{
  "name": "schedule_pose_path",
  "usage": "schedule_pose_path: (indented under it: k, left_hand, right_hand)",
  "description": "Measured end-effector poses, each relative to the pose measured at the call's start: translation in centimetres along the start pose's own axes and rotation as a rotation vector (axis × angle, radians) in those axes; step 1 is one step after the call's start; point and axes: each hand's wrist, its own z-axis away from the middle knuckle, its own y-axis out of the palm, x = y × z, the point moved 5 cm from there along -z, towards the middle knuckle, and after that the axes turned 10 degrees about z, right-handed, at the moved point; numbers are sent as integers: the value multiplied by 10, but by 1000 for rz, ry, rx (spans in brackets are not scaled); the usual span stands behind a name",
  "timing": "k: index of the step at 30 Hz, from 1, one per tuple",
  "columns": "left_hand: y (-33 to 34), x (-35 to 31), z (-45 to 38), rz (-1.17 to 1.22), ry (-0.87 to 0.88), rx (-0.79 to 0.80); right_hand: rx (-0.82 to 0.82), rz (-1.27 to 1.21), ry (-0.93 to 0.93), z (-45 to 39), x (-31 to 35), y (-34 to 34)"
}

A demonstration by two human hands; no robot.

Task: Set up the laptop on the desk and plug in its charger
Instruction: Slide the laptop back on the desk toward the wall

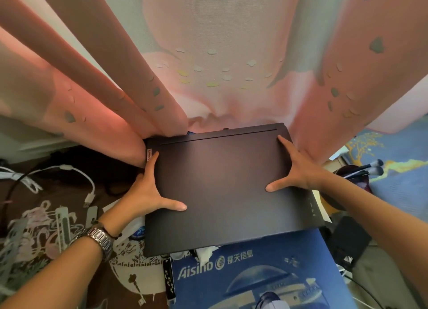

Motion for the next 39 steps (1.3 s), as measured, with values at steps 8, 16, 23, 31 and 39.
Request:
schedule_pose_path:
  k: [8,16,23,31,39]
  left_hand:
    - [-4,-9,41,-23,69,-16]
    - [-15,-26,109,-48,47,-47]
    - [-43,-15,169,39,71,-154]
    - [-95,31,212,86,51,-204]
    - [-171,104,228,115,129,-221]
  right_hand:
    - [-99,16,-100,37,-1,-17]
    - [-120,18,-206,84,12,-34]
    - [-81,36,-330,112,57,-40]
    - [-48,41,-409,136,139,-17]
    - [-153,48,-377,154,223,41]
